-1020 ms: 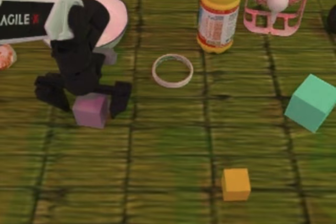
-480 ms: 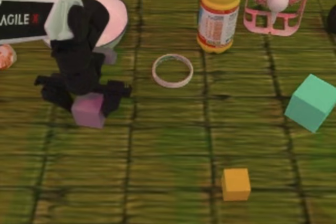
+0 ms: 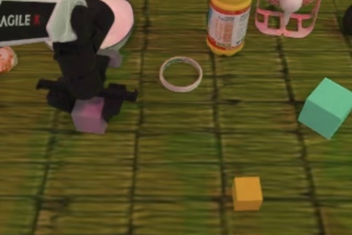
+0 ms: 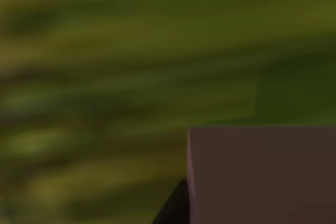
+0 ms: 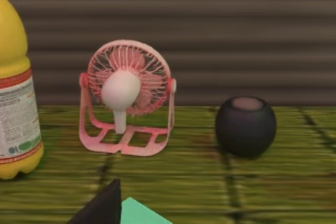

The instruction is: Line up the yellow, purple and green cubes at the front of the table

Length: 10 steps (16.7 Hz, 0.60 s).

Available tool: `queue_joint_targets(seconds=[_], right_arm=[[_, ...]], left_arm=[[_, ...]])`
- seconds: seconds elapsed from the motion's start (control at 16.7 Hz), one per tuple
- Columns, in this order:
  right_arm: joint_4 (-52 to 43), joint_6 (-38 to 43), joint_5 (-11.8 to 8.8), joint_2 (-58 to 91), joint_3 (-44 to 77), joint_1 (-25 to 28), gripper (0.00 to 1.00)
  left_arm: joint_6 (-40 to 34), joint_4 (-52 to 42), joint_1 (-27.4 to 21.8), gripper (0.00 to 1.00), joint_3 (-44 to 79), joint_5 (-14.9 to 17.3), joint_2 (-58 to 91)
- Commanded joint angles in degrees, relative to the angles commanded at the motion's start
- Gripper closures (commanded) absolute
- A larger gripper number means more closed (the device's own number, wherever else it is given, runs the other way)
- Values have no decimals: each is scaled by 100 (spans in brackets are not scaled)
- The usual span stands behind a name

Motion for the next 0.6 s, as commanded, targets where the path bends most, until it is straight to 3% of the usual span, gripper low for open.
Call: queue_joint_targets(seconds=[0.6], right_arm=[[0, 0, 0, 0, 0, 0, 0]], left_arm=[[23, -465, 5, 100, 322, -7, -247]])
